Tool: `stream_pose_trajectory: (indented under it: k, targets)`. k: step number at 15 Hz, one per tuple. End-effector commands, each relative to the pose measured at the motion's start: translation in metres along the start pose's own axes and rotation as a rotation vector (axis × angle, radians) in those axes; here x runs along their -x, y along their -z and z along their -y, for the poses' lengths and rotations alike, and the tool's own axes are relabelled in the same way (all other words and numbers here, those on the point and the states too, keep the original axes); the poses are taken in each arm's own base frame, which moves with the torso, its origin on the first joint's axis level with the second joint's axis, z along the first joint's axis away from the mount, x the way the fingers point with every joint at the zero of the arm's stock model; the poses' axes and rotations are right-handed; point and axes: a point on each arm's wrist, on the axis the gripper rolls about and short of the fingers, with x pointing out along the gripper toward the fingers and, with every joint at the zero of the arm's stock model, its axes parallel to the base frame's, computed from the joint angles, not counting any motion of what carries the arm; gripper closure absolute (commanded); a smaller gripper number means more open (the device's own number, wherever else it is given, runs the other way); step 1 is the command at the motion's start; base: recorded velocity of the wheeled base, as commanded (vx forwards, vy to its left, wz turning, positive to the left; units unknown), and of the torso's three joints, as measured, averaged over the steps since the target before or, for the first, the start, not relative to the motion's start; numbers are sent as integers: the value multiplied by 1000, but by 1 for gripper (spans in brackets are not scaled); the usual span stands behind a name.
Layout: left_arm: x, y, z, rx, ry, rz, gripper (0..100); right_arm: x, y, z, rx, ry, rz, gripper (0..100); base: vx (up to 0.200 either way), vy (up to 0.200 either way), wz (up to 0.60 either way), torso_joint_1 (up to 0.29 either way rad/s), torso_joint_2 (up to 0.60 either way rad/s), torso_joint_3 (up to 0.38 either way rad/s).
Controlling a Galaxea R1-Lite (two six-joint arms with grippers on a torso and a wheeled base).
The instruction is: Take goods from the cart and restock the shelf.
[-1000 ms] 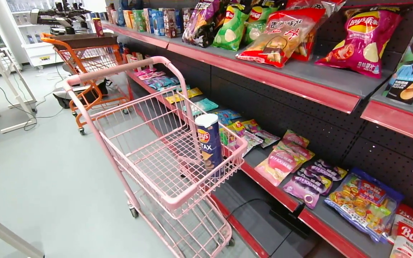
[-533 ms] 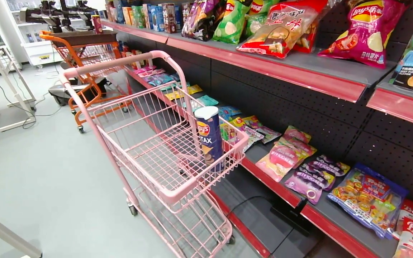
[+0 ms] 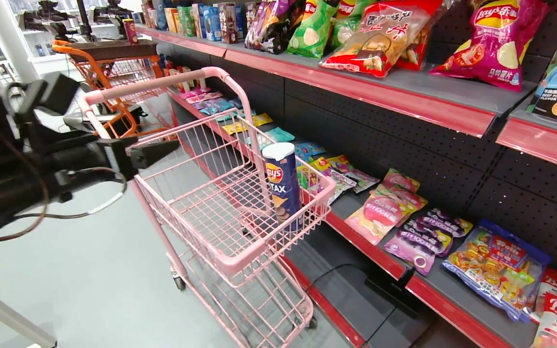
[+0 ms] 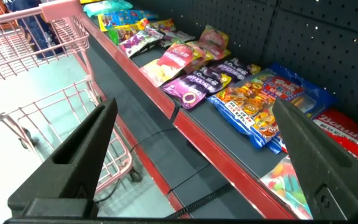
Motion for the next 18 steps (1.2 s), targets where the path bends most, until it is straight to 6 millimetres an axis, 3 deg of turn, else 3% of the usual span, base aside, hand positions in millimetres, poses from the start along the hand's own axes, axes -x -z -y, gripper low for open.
stream_pose_trajectory:
  k: [1, 2, 5, 11, 18]
  targets:
    - [-78, 34, 9, 4, 130, -112, 0, 0, 0, 0, 1, -1, -1, 0, 0, 0, 0, 0, 0, 0]
    - [-102, 35, 16, -3, 167, -112, 0, 0, 0, 0, 0, -1, -1, 0, 0, 0, 0, 0, 0, 0]
    - [-141, 44, 27, -11, 215, -118, 0, 0, 0, 0, 0, -1, -1, 0, 0, 0, 0, 0, 0, 0]
    - [-162, 73, 31, -12, 230, -184, 0, 0, 0, 0, 0, -3, -1, 0, 0, 0, 0, 0, 0, 0]
    - [-197, 85, 44, -40, 277, -171, 0, 0, 0, 0, 3, -3, -1, 0, 0, 0, 0, 0, 0, 0]
